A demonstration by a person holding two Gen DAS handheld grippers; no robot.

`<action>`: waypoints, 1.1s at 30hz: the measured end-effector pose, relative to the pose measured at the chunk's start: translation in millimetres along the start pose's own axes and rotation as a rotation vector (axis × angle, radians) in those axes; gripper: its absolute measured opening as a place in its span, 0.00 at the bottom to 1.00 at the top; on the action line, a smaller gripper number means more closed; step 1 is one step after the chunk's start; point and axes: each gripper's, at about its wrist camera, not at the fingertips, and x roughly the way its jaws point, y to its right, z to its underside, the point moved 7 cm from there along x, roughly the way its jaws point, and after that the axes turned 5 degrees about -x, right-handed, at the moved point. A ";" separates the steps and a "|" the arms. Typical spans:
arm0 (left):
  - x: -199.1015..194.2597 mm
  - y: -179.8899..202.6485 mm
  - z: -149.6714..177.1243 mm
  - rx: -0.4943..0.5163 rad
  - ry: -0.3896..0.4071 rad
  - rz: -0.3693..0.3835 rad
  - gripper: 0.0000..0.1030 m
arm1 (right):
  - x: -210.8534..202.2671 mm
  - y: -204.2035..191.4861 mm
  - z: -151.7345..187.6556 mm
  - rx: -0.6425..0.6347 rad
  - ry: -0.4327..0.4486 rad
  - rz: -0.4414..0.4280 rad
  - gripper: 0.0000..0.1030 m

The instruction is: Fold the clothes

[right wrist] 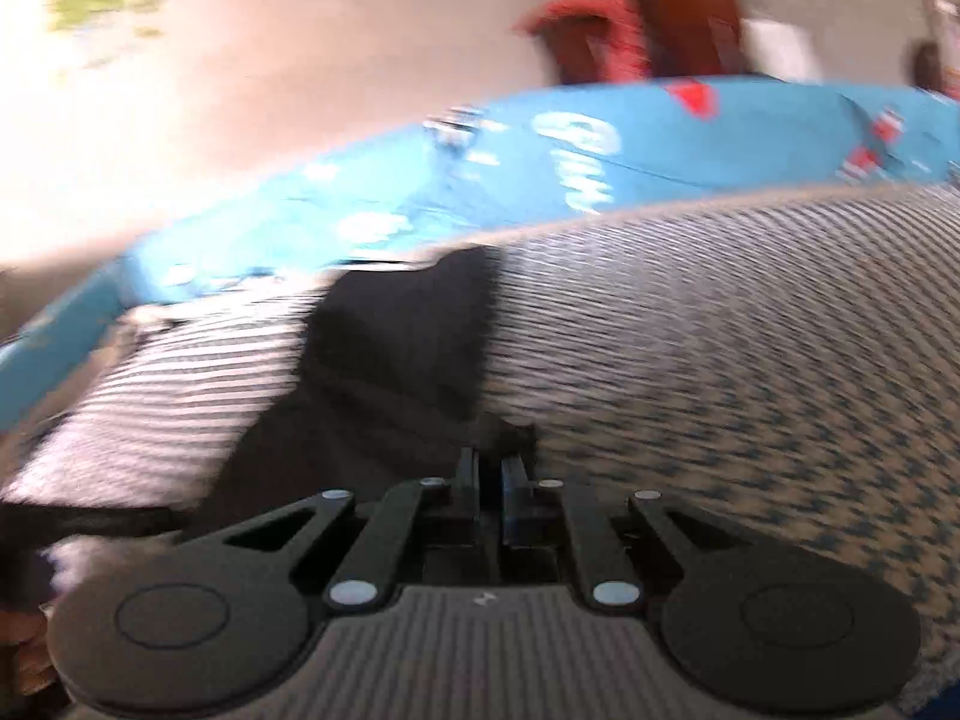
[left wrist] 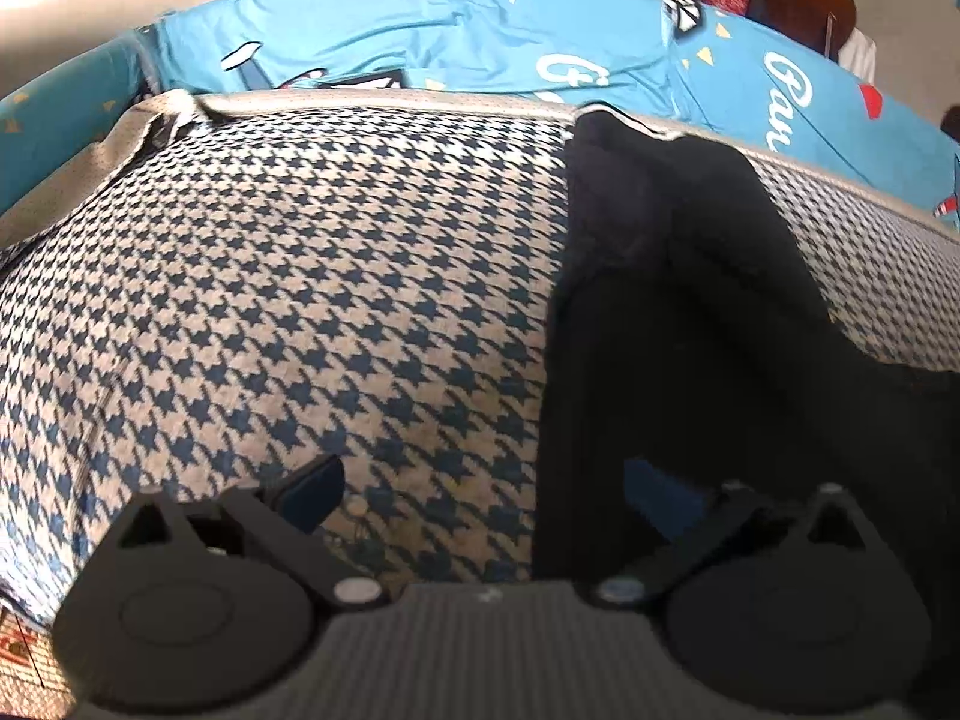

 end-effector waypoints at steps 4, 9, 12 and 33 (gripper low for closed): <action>-7.1 -10.6 -2.7 -0.042 0.019 0.005 1.00 | -15.2 -49.8 5.1 -0.058 0.009 -0.148 0.09; -15.3 -25.0 -6.4 -0.096 0.042 0.001 1.00 | -19.3 -103.1 21.8 -0.132 -0.010 -0.261 0.09; -19.5 -36.0 -8.0 -0.130 0.057 -0.015 1.00 | -15.9 -135.9 35.3 -0.182 -0.034 -0.319 0.09; -19.4 -60.4 -11.0 -0.216 0.042 -0.013 1.00 | 24.3 -201.7 108.3 -0.444 -0.212 -0.462 0.11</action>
